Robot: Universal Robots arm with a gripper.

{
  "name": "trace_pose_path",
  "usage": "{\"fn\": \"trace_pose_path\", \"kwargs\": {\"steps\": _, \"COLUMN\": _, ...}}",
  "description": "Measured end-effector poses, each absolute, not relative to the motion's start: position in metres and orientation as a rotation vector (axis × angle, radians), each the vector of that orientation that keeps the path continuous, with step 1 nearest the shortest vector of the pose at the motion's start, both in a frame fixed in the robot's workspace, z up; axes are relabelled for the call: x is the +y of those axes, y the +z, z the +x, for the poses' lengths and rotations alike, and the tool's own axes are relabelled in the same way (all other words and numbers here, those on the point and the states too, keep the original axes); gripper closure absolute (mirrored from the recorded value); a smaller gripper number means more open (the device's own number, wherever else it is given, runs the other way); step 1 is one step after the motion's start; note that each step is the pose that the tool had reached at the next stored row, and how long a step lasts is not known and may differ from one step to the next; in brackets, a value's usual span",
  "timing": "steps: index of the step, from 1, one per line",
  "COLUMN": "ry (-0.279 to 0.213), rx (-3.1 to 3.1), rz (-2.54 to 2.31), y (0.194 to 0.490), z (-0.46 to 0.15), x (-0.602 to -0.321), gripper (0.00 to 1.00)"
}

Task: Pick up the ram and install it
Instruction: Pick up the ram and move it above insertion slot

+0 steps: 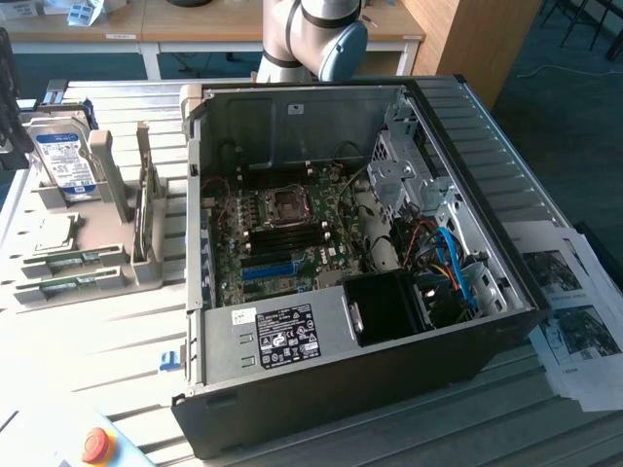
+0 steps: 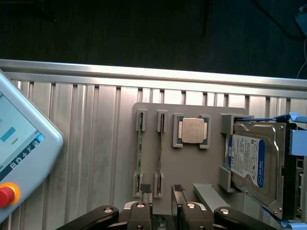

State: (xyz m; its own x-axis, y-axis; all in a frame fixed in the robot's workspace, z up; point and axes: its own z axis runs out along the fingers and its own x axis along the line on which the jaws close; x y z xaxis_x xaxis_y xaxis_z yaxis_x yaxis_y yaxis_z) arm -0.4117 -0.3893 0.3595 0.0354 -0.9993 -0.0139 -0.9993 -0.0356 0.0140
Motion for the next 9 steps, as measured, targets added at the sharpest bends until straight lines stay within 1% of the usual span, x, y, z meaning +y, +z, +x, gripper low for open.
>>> {"fn": "trace_pose_path", "kwargs": {"steps": 9, "ry": -0.031, "rx": -2.181, "rz": 2.260, "y": 0.3579, "z": -0.4117, "x": -0.3896, "gripper": 0.71}}
